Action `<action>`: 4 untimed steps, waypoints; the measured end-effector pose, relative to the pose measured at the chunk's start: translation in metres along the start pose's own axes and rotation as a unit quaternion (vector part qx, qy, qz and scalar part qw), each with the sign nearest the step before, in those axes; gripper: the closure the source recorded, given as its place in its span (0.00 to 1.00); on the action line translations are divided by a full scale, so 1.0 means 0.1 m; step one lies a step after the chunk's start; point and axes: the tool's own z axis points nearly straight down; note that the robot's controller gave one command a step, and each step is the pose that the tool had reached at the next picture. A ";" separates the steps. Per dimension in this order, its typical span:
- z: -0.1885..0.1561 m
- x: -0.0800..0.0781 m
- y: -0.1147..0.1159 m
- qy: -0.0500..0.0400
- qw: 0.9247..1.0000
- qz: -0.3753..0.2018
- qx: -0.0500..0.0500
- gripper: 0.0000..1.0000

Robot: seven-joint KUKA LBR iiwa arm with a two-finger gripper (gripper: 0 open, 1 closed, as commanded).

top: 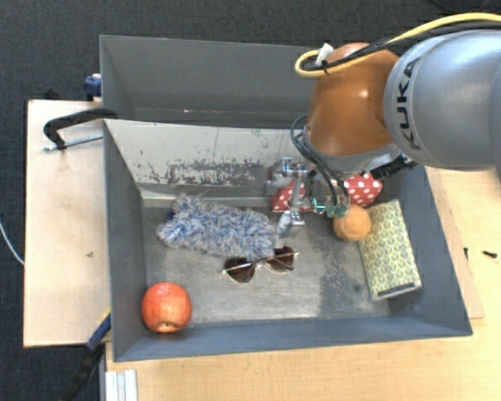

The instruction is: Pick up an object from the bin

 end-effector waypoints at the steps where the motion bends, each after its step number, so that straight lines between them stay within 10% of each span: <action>1: -0.05 -0.01 0.00 -0.003 1.000 0.000 0.000 0.00; 2: 0.66 -0.14 0.48 -0.006 1.000 -0.014 0.000 0.00; 4: 0.48 -0.14 0.57 -0.008 1.000 0.002 -0.001 0.00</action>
Offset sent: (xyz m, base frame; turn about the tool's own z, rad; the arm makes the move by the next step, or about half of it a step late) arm 0.0128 0.0545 -0.0813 -0.0339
